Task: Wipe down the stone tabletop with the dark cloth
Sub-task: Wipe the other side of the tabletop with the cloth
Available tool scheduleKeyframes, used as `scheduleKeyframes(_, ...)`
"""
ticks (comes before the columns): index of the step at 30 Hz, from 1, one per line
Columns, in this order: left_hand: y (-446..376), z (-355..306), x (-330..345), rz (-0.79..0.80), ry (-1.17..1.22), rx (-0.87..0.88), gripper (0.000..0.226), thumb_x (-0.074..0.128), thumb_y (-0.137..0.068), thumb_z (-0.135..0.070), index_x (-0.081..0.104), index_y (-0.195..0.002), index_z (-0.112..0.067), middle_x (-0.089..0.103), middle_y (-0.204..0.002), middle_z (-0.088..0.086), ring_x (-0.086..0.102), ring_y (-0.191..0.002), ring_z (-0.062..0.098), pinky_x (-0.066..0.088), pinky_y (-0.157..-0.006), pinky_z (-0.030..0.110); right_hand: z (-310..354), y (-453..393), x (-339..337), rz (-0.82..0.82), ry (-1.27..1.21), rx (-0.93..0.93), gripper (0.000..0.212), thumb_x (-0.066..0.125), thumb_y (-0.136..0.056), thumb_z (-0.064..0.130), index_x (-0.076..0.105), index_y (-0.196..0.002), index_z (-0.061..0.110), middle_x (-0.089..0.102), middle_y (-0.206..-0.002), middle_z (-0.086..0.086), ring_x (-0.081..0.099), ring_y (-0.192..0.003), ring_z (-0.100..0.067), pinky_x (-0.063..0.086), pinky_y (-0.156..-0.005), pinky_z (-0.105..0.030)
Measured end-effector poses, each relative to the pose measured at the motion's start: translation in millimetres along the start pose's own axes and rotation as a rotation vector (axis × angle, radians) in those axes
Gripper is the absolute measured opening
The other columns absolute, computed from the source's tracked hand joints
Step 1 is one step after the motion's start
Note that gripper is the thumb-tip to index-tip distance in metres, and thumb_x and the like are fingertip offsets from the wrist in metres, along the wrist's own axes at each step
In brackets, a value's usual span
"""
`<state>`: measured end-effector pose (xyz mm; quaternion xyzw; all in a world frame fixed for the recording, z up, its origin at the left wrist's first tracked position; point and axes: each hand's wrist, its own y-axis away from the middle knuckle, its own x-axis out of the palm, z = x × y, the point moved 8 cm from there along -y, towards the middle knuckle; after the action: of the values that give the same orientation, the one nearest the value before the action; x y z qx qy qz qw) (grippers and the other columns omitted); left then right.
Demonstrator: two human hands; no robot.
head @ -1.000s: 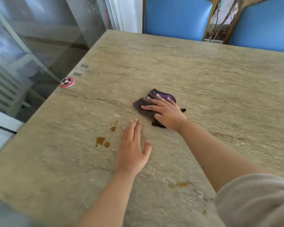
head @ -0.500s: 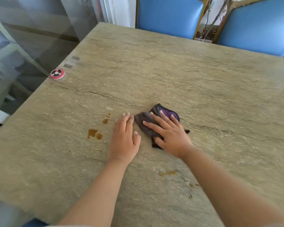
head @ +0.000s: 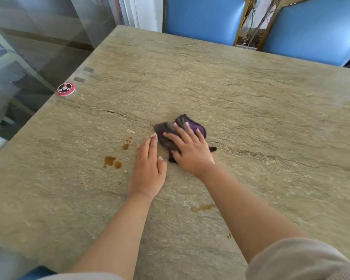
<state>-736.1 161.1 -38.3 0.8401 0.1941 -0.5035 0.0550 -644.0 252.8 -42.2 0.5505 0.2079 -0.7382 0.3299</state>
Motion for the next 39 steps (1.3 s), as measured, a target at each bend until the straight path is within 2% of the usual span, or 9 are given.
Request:
scheduleKeyframes(3, -1.4, -2.8, -0.6, -0.014, -0.005, 0.059, 0.064, 0.017, -0.092, -0.032, 0.029, -0.15, -0.009, 0.03, -0.154, 0.011, 0.022, -0.145, 0.025, 0.016, -0.121, 0.042, 1.1, 39.5, -6.5, 0.069, -0.317, -0.017, 0.065, 0.049, -0.091, 0.031, 0.02, -0.147, 0.043, 0.018, -0.16, 0.011, 0.0, -0.149, -0.014, -0.004, -0.121, -0.043)
scheduleKeyframes(8, -6.2, 4.2, -6.9, -0.034, 0.171, -0.04, 0.044, 0.036, -0.099, -0.023, 0.046, -0.141, -0.012, 0.035, -0.149, 0.006, 0.027, -0.142, 0.022, 0.025, -0.119, 0.044, -43.1, 78.5, -29.4, -0.176, -0.762, 0.458, 0.058, 0.032, -0.094, 0.005, 0.035, -0.146, 0.032, 0.021, -0.159, 0.009, 0.006, -0.148, -0.011, 0.003, -0.122, -0.037)
scheduleKeyframes(11, -2.2, -40.3, -4.9, -0.06, 0.005, 0.21, 0.046, 0.045, -0.095, -0.031, 0.052, -0.136, -0.013, 0.039, -0.147, 0.011, 0.031, -0.14, 0.029, 0.025, -0.117, 0.042, -47.9, 81.9, -19.2, -0.174, -0.775, 0.56, 0.058, 0.029, -0.095, 0.008, 0.029, -0.148, 0.032, 0.03, -0.156, 0.006, 0.013, -0.148, -0.022, 0.021, -0.118, -0.041)
scheduleKeyframes(14, 0.0, -68.5, 37.7, 0.191, -0.227, 0.394, 0.068, 0.029, -0.091, -0.06, 0.029, -0.151, -0.028, 0.017, -0.161, 0.005, 0.005, -0.15, 0.025, 0.007, -0.122, 0.045, -54.3, 78.5, -21.4, -0.244, -0.844, 0.601, 0.057, 0.028, -0.095, 0.008, 0.03, -0.147, 0.029, 0.04, -0.149, 0.01, 0.027, -0.142, -0.017, 0.028, -0.114, -0.04)
scheduleKeyframes(18, -48.5, -42.0, 42.7, 0.278, -0.362, 0.386, 0.072, 0.018, -0.087, -0.072, 0.009, -0.152, -0.042, -0.004, -0.164, -0.004, -0.012, -0.15, 0.021, -0.003, -0.12, 0.049, -49.5, 78.1, -19.2, -0.263, -0.753, 0.596, 0.058, 0.032, -0.093, 0.007, 0.03, -0.147, 0.032, 0.039, -0.15, 0.009, 0.021, -0.145, -0.021, 0.025, -0.116, -0.037)
scheduleKeyframes(23, -93.5, 8.1, 17.1, 0.294, -0.357, 0.069, 0.059, 0.026, -0.097, -0.058, 0.01, -0.151, -0.043, -0.007, -0.164, 0.0, -0.015, -0.148, 0.028, -0.005, -0.119, 0.052, -20.5, 63.8, -11.7, -0.244, -0.482, 0.637, 0.056, 0.036, -0.094, 0.011, 0.029, -0.149, 0.019, 0.014, -0.161, 0.004, -0.002, -0.149, -0.012, -0.011, -0.119, -0.036)
scheduleKeyframes(31, -84.3, 31.2, -3.4, 0.495, -0.334, 0.603, 0.056, 0.036, -0.099, -0.044, 0.011, -0.149, -0.048, -0.008, -0.163, -0.009, -0.013, -0.149, 0.019, -0.004, -0.12, 0.045, 53.0, 23.0, 13.4, -0.415, -0.486, 0.843, 0.053, 0.035, -0.095, 0.01, 0.034, -0.148, 0.013, 0.017, -0.161, 0.0, -0.006, -0.149, -0.019, -0.01, -0.12, -0.038)
scheduleKeyframes(35, -152.1, 72.2, -17.5, 0.4, -0.35, 0.366, 0.054, 0.031, -0.098, -0.049, 0.013, -0.149, -0.049, -0.005, -0.163, -0.01, -0.011, -0.149, 0.018, -0.003, -0.119, 0.049, 69.8, -4.1, 30.0, -0.231, -0.128, 0.854, 0.054, 0.014, -0.101, 0.044, 0.003, -0.153, 0.036, -0.007, -0.162, 0.011, -0.021, -0.146, -0.024, -0.019, -0.113, -0.056)
scheduleKeyframes(39, -189.8, 125.7, -38.7, 0.319, -0.345, 0.119, 0.053, 0.027, -0.099, -0.048, 0.016, -0.151, -0.043, -0.002, -0.164, -0.007, -0.01, -0.149, 0.022, -0.002, -0.119, 0.052, 68.6, -9.1, 34.4, -0.182, -0.063, 0.882, 0.054, 0.005, -0.099, 0.049, -0.003, -0.151, 0.04, -0.013, -0.161, 0.012, -0.023, -0.146, -0.025, -0.016, -0.112, -0.06)
